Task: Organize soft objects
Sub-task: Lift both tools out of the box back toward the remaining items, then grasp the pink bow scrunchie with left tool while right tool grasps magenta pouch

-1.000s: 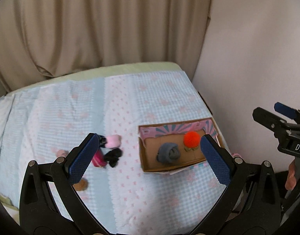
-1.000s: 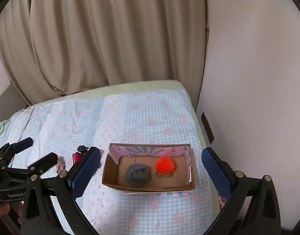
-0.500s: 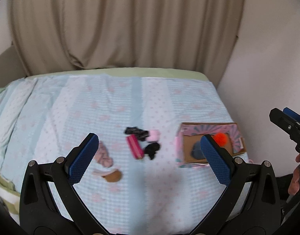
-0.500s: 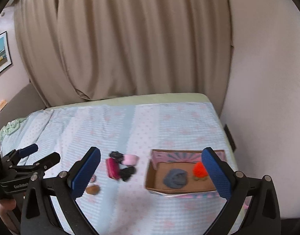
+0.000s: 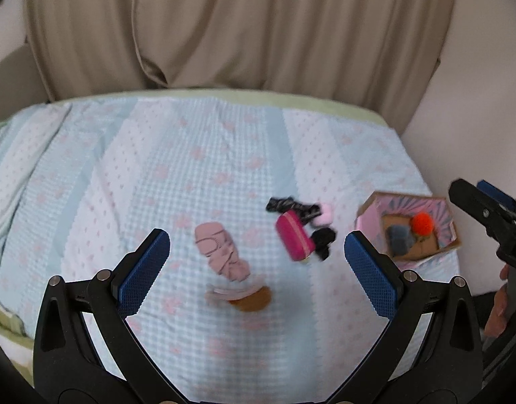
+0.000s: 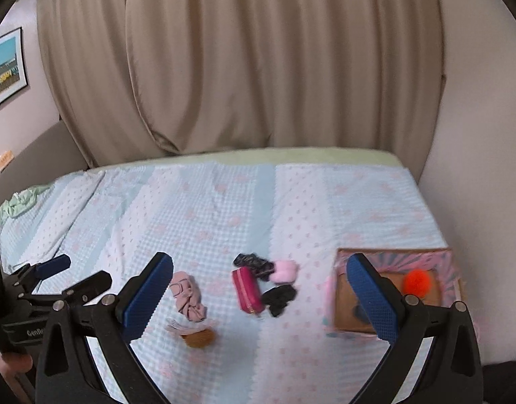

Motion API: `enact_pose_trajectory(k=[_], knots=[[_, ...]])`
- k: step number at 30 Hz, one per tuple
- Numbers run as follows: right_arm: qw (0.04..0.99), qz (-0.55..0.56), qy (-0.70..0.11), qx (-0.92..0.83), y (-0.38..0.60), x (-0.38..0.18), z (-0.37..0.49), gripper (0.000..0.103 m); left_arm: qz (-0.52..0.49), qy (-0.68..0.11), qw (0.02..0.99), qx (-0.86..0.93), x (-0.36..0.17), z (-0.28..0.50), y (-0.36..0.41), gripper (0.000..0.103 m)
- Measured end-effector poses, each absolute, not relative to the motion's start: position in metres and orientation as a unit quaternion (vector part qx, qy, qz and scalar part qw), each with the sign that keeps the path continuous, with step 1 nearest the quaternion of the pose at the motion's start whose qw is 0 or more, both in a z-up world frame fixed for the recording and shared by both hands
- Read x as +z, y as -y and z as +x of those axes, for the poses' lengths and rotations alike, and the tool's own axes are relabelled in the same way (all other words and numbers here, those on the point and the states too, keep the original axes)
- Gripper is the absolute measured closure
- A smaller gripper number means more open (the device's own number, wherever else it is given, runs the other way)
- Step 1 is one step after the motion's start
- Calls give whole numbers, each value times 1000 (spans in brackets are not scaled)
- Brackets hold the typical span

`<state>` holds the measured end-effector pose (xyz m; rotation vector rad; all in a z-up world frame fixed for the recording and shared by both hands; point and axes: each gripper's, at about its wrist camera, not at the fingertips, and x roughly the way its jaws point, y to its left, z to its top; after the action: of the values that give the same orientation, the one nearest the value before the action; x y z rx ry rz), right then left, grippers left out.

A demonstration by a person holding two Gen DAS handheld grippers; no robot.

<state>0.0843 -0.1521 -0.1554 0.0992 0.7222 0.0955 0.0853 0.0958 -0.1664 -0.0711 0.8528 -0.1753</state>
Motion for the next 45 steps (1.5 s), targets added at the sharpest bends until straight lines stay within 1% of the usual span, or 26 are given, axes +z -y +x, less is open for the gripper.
enact_pose_trajectory(k=[7,10,15,18,20,24,25,26,28,30,32,33,36,37,38,40,41,43,45], knots=[[921,25,-385,43,106,-223,122,0,-27,-447,887,-116,-247,120,-131,0],[915,13,-401,44,91,-260,141,1,-19,-468,874,-130,-288,140,-137,1],[907,-2,-419,43,80,-307,165,1,4,-494,855,-158,-353,172,-138,2],[902,-14,-430,44,76,-337,179,1,10,-506,846,-170,-382,189,-137,2],[897,-19,-440,45,75,-357,188,4,9,-515,839,-178,-402,200,-136,2],[889,-29,-453,49,73,-388,204,4,18,-530,827,-185,-435,216,-130,2],[887,-36,-457,51,72,-398,209,7,24,-534,824,-186,-444,219,-127,5],[885,-41,-460,54,71,-403,212,14,27,-537,822,-187,-451,220,-124,8],[878,-51,-472,61,68,-416,219,20,34,-545,816,-190,-464,225,-120,15],[874,-52,-479,68,67,-428,225,22,41,-553,810,-191,-476,228,-116,16],[868,-56,-489,74,65,-438,231,29,56,-555,810,-184,-483,229,-114,19],[866,-58,-491,74,65,-442,233,30,64,-554,810,-181,-485,230,-112,22],[862,-64,-497,76,64,-452,238,36,83,-551,812,-174,-489,231,-110,33],[860,-64,-501,78,64,-454,240,43,88,-550,812,-171,-490,231,-110,39],[858,-64,-504,79,64,-457,241,50,92,-550,813,-169,-491,232,-110,42],[855,-67,-508,75,64,-461,243,57,96,-548,814,-165,-490,232,-114,55],[855,-68,-508,73,65,-461,244,61,95,-549,814,-163,-489,234,-116,59],[856,-64,-509,69,67,-461,244,66,90,-551,814,-159,-486,236,-121,69],[856,-61,-508,68,68,-460,243,68,81,-553,815,-153,-483,240,-127,73]])
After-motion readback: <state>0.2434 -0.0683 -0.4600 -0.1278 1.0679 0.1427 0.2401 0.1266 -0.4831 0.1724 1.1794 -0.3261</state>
